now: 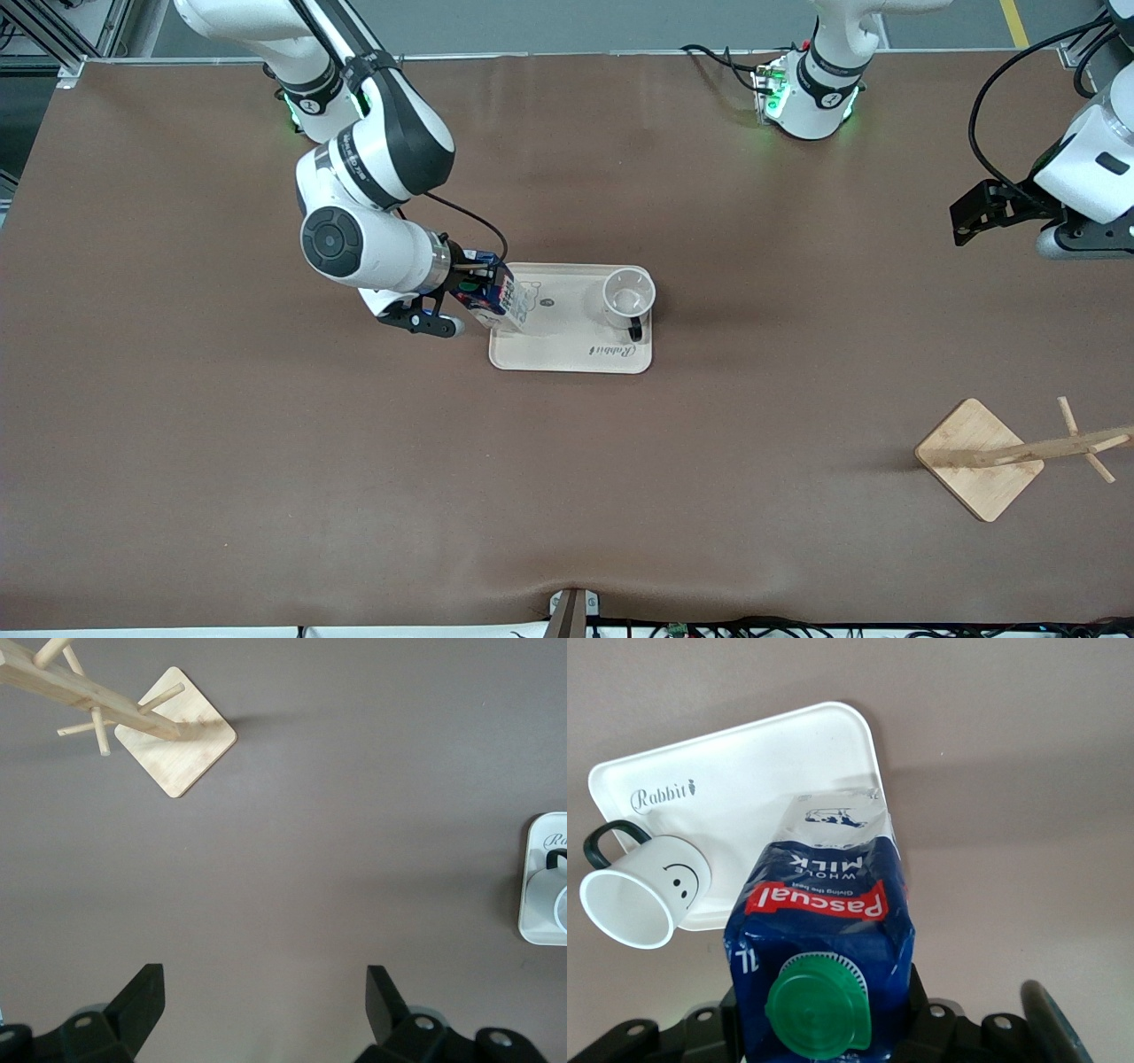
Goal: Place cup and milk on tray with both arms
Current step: 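Carry the milk carton with the right gripper toward the tray, then lower the milk carton onto the tray beside the mug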
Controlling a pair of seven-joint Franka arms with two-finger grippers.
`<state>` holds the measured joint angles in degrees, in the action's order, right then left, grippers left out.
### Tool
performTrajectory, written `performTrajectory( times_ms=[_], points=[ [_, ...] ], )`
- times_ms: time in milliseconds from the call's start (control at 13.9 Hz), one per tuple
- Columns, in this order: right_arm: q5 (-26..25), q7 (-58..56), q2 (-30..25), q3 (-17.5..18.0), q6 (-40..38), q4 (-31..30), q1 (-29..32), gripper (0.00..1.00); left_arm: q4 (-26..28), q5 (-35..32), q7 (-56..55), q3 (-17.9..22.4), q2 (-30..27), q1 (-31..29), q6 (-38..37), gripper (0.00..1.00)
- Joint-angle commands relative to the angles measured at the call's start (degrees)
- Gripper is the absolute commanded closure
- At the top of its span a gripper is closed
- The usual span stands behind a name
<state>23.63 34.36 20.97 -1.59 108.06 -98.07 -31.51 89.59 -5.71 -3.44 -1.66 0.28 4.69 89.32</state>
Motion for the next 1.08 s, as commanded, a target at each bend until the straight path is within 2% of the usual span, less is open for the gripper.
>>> performTrajectory(
  times_ms=[0,862,1006],
  points=[
    [0.28,0.53,1.62,-0.78,-0.57,1.48,-1.88,1.0,0.58,0.97,-0.17,0.17,-0.63,0.23,-0.38,0.0],
    [-0.96,0.53,3.9,-0.95,1.63,1.39,-4.61,0.98,0.41,0.97,-0.08,0.17,-0.98,-0.21,-0.55,0.0],
    [-3.23,0.53,3.9,-0.87,1.63,1.48,-4.87,0.98,0.49,0.97,-0.17,0.26,-0.98,-0.21,-0.55,0.0]
  ],
)
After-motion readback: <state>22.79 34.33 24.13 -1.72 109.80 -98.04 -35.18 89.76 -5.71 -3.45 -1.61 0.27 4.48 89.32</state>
